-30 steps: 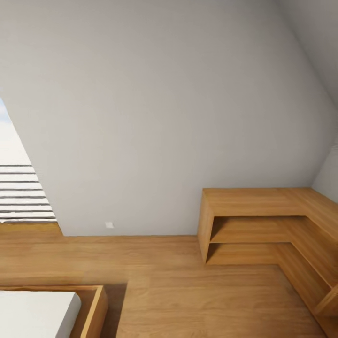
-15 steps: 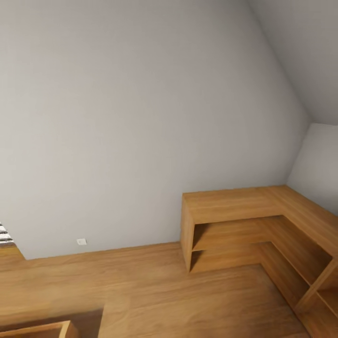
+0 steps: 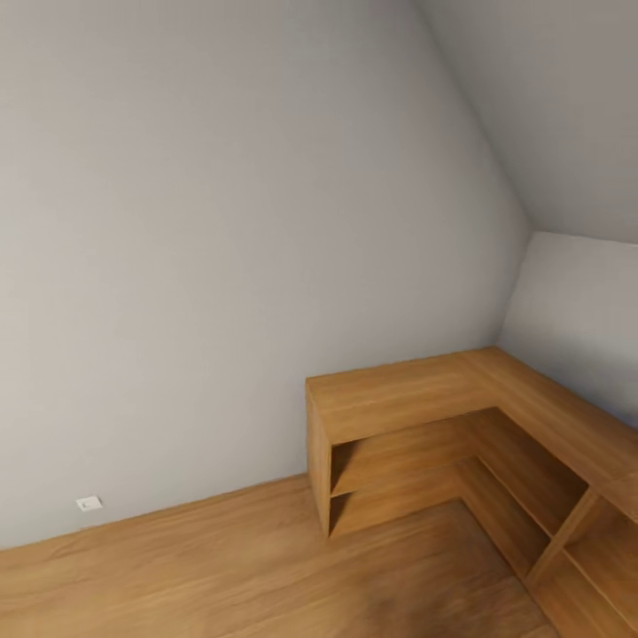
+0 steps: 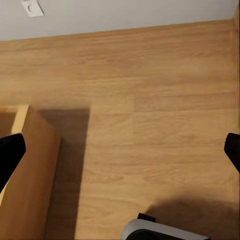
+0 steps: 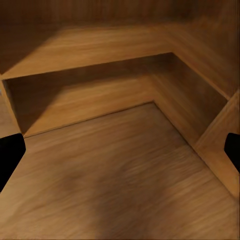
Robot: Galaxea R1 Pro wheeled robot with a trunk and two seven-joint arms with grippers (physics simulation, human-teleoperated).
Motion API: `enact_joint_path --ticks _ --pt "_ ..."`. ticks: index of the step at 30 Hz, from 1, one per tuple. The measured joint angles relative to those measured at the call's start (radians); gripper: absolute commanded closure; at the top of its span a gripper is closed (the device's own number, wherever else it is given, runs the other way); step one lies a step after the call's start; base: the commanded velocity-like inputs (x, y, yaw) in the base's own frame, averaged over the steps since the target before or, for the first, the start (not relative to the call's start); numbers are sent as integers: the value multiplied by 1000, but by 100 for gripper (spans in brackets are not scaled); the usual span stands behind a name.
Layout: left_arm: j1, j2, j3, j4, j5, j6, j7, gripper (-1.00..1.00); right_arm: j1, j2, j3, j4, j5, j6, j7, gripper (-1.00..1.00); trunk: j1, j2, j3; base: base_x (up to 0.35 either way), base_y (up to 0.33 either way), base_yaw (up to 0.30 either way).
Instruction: In the bedroom, organize the workspace by keeping the computer under the desk, ensuring the monitor is on the desk, placing the keyboard on the desk next to the monitor, placing the mouse on the desk next to the keyboard, moving the folder from the swivel chair onto the desk next to the mouse, stacking the notebook on top of the folder with the pen on top of the notebook, and positioning the swivel chair next to the desk.
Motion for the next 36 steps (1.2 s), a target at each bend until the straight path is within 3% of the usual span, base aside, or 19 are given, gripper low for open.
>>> enact_joint_path --ticks 16,25,29,36 --pt "0 0 0 0 1 2 -3 -100 0 -1 0 0 -1 0 42 -100 0 0 0 304 134 -274" --pt "0 -1 0 1 0 3 -4 -100 0 0 0 1 -2 7 42 -100 1 0 0 38 36 -276" --pt "0 -3 -1 1 1 2 -3 -100 0 1 0 6 -2 44 42 -100 1 0 0 2 2 -276" --pt "1 -2 3 25 6 4 -5 -100 5 0 -2 71 -6 73 41 -100 1 0 0 0 0 -276"
